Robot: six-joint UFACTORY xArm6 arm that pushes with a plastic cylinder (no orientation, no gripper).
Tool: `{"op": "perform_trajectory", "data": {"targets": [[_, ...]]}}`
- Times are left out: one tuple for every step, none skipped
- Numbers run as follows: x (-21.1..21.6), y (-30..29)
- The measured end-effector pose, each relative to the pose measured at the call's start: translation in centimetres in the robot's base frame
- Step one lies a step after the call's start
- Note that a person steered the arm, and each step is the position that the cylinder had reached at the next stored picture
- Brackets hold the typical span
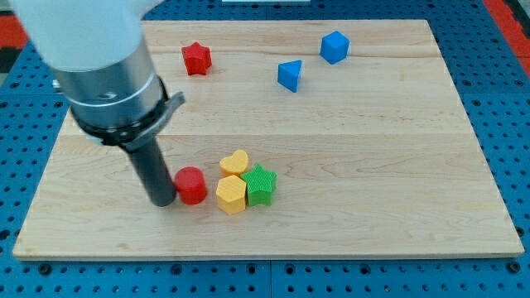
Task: Push the green circle to the group of blocks
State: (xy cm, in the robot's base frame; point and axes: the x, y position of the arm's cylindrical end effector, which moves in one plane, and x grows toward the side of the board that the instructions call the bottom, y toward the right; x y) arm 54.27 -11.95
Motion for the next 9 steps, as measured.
{"op": "perform_trajectory", "data": {"targets": [[-0.5,1.3],[-0.7,-0.5],[-3.0,-4.8],[-5.7,-10.9],[-11.5,-14.6],[-17.9,-15.5],[-22.8,-13.5],[-22.5,-10.4],[-20.9,-8.9]]}}
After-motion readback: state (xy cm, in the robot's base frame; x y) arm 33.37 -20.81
